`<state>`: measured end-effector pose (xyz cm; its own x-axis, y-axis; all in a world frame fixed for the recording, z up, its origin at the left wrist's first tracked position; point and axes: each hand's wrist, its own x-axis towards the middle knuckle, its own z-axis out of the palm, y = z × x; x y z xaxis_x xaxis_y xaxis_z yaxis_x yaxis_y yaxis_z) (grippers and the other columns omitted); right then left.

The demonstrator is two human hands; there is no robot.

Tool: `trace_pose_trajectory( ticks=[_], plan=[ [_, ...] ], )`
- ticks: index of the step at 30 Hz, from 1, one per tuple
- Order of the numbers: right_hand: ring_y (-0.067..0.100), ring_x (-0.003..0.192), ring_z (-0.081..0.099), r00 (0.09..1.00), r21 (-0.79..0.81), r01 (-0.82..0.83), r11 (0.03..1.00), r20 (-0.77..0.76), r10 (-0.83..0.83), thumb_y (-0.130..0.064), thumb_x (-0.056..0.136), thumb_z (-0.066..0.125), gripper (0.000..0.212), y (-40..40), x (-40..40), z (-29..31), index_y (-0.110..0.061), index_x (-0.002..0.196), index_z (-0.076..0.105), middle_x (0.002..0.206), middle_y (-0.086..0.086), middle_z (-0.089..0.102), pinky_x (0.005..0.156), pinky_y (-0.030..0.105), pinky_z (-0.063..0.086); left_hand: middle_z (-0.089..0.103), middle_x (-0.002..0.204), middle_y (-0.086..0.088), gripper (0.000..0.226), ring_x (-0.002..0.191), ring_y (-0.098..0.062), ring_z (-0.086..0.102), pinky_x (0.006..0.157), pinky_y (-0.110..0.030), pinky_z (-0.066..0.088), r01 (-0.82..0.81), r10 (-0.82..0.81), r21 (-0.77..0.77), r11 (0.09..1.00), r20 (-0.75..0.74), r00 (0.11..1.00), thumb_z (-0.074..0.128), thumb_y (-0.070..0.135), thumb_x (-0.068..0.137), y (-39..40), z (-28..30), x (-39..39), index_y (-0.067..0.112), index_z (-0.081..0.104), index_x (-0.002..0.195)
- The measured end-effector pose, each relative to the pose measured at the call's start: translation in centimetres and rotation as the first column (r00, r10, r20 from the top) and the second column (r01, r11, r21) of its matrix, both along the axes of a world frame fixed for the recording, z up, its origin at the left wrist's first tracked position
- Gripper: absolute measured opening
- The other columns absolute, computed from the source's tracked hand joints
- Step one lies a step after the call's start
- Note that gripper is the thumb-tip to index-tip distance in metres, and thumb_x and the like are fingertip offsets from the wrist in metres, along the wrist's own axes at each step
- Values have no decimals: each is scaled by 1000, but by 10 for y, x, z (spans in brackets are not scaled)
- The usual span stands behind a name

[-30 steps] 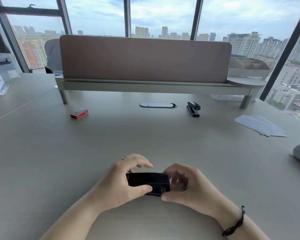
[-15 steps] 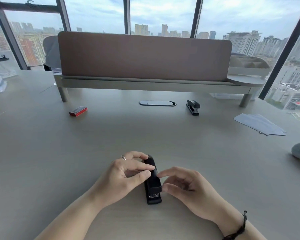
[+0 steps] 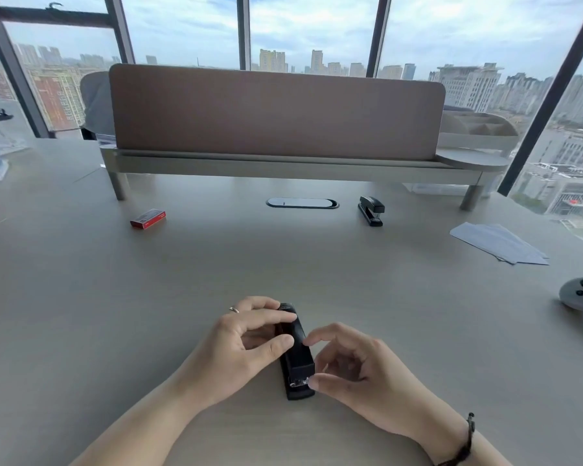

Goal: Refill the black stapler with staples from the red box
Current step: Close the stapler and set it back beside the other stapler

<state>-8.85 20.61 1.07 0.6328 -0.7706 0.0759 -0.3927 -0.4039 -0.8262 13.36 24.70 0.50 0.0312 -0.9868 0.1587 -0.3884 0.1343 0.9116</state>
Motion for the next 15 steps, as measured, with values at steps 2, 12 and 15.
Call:
trace_pose_trajectory(
  ticks=[2,12,15],
  plan=[
    [1,60,48,1000,-3,-6,1000,-8,6,-24,82,77,34,-1,-1,0,-42,107,61,88,-5,75,60,16,41,59,126,7,32,99,-10,72,86,-11,53,-2,2,23,1000,-22,1000,75,16,86,-3,0,-2,29,71,115],
    [0,73,56,993,-106,55,993,-100,-65,-38,90,66,26,-17,-17,0,-45,114,56,109,-23,69,68,13,45,72,118,21,31,115,4,64,100,-14,48,91,-88,54,994,-53,995,61,19,96,-8,-4,-18,31,63,124],
    [-6,106,50,979,-162,28,986,-195,-60,-54,76,71,51,-16,-17,-2,-67,113,39,118,-33,63,88,13,40,66,130,21,43,126,3,57,107,-16,42,183,-177,105,977,-66,982,60,21,95,-5,-4,-13,27,53,137]
  ],
)
